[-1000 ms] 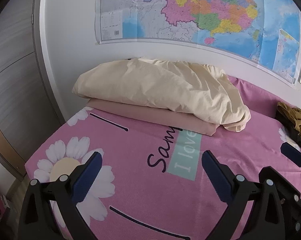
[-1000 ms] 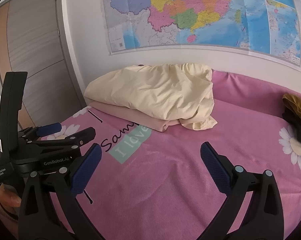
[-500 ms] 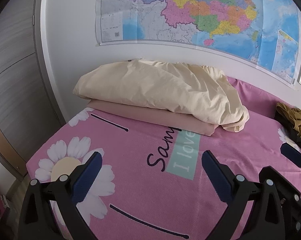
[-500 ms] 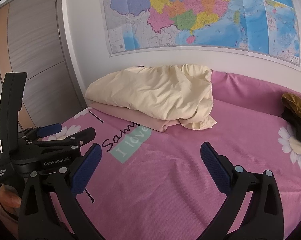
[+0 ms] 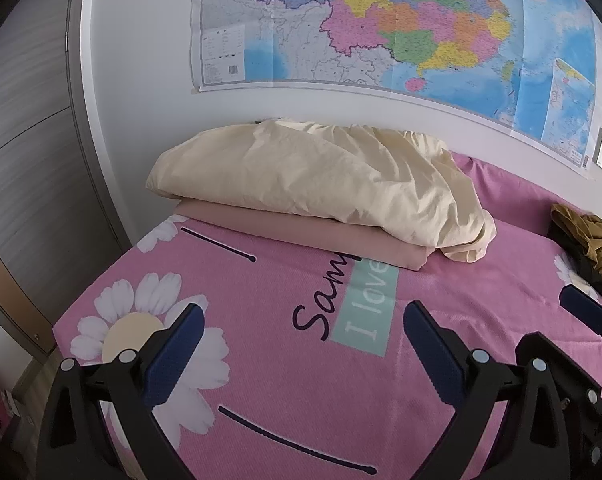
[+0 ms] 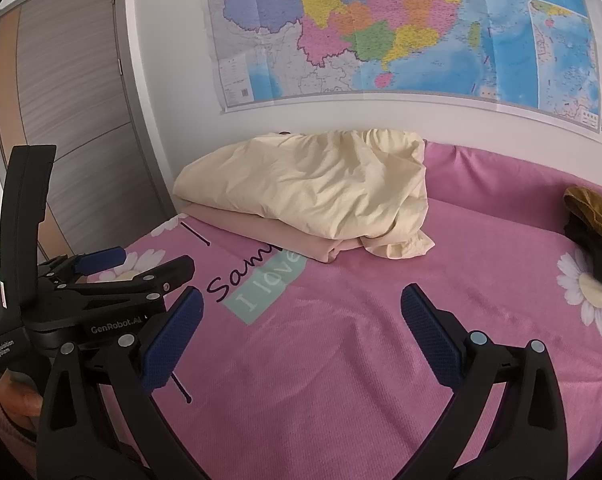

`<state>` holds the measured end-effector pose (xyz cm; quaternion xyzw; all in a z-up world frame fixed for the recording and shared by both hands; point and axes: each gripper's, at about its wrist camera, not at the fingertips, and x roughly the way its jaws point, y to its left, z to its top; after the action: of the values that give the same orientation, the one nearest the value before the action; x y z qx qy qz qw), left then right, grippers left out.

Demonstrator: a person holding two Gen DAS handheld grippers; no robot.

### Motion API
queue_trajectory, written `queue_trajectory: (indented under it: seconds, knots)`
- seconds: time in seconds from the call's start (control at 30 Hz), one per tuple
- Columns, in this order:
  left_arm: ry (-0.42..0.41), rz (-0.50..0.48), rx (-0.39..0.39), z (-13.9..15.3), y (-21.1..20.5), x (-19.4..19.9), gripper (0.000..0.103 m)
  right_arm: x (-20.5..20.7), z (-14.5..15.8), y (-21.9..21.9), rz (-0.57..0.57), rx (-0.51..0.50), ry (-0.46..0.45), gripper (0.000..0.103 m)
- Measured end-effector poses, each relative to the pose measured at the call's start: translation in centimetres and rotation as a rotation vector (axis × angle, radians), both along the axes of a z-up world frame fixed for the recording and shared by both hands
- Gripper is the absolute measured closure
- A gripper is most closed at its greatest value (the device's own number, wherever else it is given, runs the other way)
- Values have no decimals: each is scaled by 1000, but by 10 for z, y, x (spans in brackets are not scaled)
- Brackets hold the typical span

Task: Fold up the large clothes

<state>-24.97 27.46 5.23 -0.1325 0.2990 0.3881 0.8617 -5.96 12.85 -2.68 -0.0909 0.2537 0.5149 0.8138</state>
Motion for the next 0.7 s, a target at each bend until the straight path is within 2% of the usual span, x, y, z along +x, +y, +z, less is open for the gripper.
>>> queue_trajectory:
  seconds: [0.7]
  knots:
    - [3,1,-7,-2,2,2,6,1,0,1,-6,3,5,5]
